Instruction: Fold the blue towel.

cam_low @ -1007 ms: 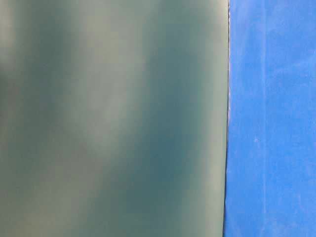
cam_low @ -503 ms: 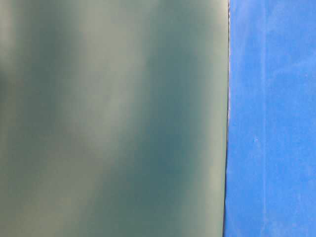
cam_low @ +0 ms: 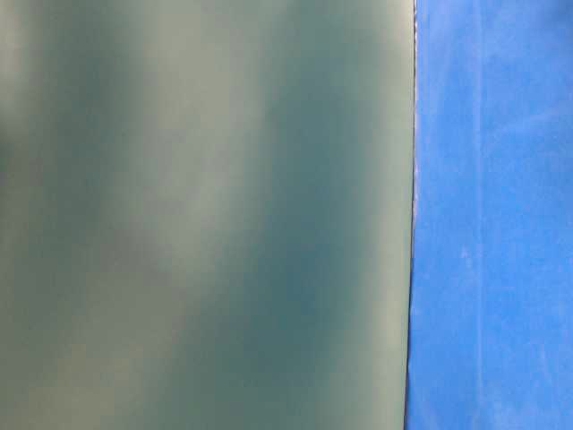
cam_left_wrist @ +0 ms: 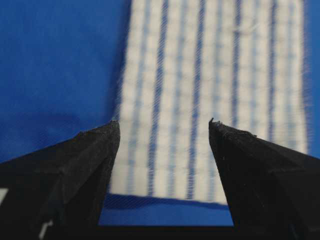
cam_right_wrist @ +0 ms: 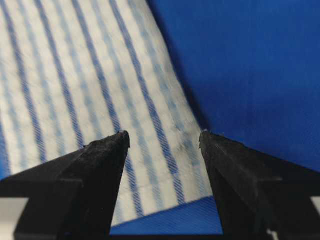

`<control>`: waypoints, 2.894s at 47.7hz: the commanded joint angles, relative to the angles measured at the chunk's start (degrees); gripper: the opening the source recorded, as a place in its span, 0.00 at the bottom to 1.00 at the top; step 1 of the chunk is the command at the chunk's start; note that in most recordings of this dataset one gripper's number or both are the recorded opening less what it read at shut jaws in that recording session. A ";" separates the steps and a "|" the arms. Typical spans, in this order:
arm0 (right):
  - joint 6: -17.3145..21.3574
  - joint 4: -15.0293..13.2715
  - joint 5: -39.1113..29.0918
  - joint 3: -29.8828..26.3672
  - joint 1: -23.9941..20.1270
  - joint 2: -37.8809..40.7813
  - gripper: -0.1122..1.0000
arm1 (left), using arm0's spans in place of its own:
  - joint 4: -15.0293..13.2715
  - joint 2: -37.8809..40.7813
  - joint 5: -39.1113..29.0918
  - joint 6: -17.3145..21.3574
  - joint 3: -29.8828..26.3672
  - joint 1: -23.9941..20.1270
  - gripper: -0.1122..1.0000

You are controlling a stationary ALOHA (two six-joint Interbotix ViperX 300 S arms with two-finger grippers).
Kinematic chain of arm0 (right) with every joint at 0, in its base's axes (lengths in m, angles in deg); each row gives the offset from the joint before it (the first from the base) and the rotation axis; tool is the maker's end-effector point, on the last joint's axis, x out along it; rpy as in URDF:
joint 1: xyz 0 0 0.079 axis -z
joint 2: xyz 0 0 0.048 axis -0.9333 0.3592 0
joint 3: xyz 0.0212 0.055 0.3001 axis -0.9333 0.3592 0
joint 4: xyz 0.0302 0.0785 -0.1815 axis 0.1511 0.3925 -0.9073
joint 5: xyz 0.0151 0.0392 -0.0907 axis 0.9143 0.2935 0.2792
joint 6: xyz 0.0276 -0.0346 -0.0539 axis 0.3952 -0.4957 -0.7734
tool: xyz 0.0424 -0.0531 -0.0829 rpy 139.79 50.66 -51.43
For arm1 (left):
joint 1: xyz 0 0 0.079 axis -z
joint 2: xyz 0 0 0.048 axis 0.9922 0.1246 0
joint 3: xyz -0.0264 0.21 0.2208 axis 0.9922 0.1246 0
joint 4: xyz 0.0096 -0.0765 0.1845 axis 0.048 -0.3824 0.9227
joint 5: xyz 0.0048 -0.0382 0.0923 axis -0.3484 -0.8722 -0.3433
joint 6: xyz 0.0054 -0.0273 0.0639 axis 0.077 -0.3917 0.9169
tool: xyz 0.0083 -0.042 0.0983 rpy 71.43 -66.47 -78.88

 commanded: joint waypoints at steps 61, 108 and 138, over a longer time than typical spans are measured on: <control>-0.26 -0.88 0.53 -0.26 0.09 2.64 0.12 | -0.09 4.31 -4.48 -1.32 -0.79 -2.46 0.13; 0.00 -5.27 -17.58 -6.86 3.16 -24.79 0.12 | 0.00 -23.73 -17.67 -4.39 -6.15 -2.46 0.13; -0.09 -10.90 -13.89 -11.69 21.88 -17.49 0.12 | 0.00 -1.93 -5.45 -3.96 -19.78 11.43 0.13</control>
